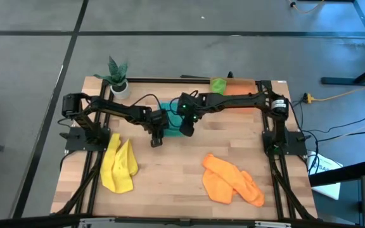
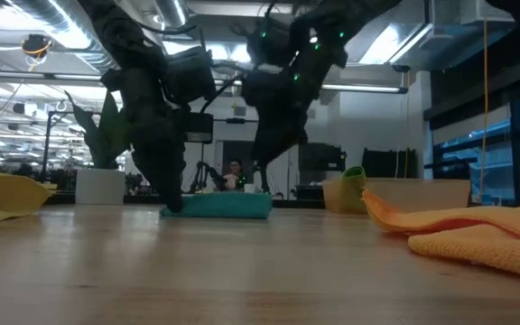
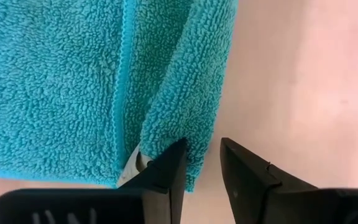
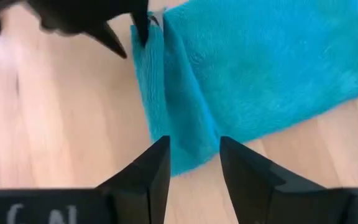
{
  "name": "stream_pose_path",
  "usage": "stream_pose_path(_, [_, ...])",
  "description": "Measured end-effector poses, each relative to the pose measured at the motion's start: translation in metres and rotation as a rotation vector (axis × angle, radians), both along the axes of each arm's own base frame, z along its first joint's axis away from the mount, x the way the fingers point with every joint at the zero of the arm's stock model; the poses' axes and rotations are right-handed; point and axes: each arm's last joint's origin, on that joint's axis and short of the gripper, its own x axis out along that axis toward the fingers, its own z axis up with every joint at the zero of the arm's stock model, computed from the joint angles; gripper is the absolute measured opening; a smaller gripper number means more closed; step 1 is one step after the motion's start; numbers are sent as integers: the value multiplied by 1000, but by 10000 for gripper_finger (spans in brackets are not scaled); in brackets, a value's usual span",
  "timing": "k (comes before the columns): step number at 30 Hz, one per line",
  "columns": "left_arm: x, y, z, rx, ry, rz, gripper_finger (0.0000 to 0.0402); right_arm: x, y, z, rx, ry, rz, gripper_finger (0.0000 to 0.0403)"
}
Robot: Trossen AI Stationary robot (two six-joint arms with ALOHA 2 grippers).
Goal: Roll microfiber towels into tight, uniform cylinder then place into a basket
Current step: Fold the blue towel
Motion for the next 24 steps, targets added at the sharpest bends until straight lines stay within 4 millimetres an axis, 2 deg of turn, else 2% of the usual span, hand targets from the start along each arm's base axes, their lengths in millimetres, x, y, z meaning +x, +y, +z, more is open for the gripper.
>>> stream_pose_path(3, [0, -3, 0, -35, -4, -17, 95, -1, 17, 1, -55, 13, 145, 141])
stream_pose_path(7, [1, -12, 0, -42, 3, -48, 95, 1, 56, -5, -129, 3, 389, 141])
stream_pose_path(11, [2, -20, -1, -46, 6, -64, 95, 0, 83, -17, -263, -10, 470, 141])
stream_pose_path(17, [3, -26, -1, -42, 10, -71, 95, -4, 106, -39, -352, -98, 571, 141])
stream_pose_path(24, [3, -27, -1, -42, 9, -72, 95, -17, 108, -68, -393, -123, 574, 141])
